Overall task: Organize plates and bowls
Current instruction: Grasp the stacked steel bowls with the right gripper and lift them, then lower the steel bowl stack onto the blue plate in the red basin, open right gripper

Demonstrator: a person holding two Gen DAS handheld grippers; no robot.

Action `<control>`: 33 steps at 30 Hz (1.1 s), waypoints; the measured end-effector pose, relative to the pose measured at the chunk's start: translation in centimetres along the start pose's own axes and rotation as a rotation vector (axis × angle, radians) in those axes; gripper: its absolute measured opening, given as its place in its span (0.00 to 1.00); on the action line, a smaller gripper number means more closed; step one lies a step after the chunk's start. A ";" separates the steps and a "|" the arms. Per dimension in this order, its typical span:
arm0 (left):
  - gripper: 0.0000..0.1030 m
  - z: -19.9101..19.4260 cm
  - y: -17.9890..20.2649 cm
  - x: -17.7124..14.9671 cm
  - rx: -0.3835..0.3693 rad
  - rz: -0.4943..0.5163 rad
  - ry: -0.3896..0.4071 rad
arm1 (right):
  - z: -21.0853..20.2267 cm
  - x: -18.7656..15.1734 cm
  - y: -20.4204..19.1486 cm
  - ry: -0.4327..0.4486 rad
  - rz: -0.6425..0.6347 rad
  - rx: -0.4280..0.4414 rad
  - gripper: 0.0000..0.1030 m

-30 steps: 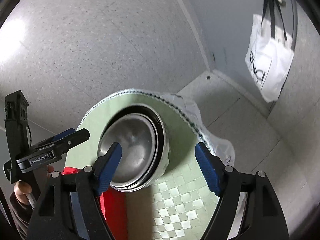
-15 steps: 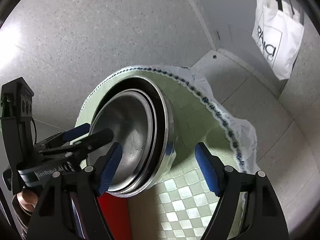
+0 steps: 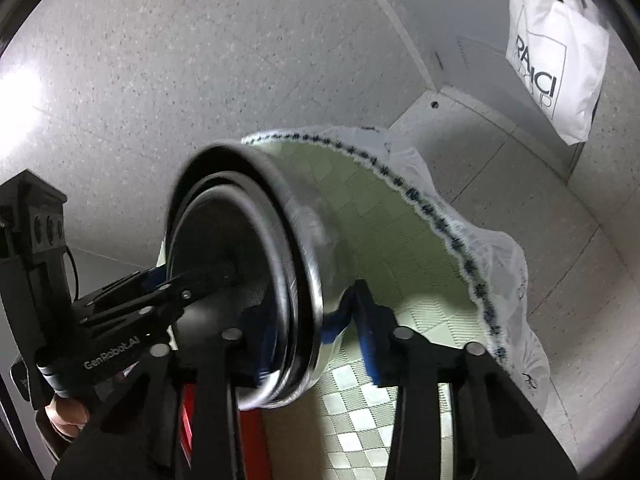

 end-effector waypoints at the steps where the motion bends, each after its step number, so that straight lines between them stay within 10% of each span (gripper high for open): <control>1: 0.36 -0.3 0.2 -0.1 -0.006 0.002 0.010 | -0.5 0.0 -0.1 0.015 0.000 0.009 0.32; 18: 0.36 -14.3 0.1 -9.4 -0.090 0.073 0.258 | -11.1 -4.4 -8.8 0.249 -0.075 -0.008 0.31; 33: 0.36 -20.3 -9.5 -27.3 -0.067 0.055 0.215 | -5.1 -16.0 -17.3 0.171 -0.094 -0.003 0.31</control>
Point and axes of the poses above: each gripper's, at about its wrist camera, not at the fingertips, and z roughly the way its jaws point, y to its right, x to its top, the point moved 6 cm from there along z, roughly the way its jaws point, and after that the axes turned 10 degrees about -y, right-handed, at the moved point
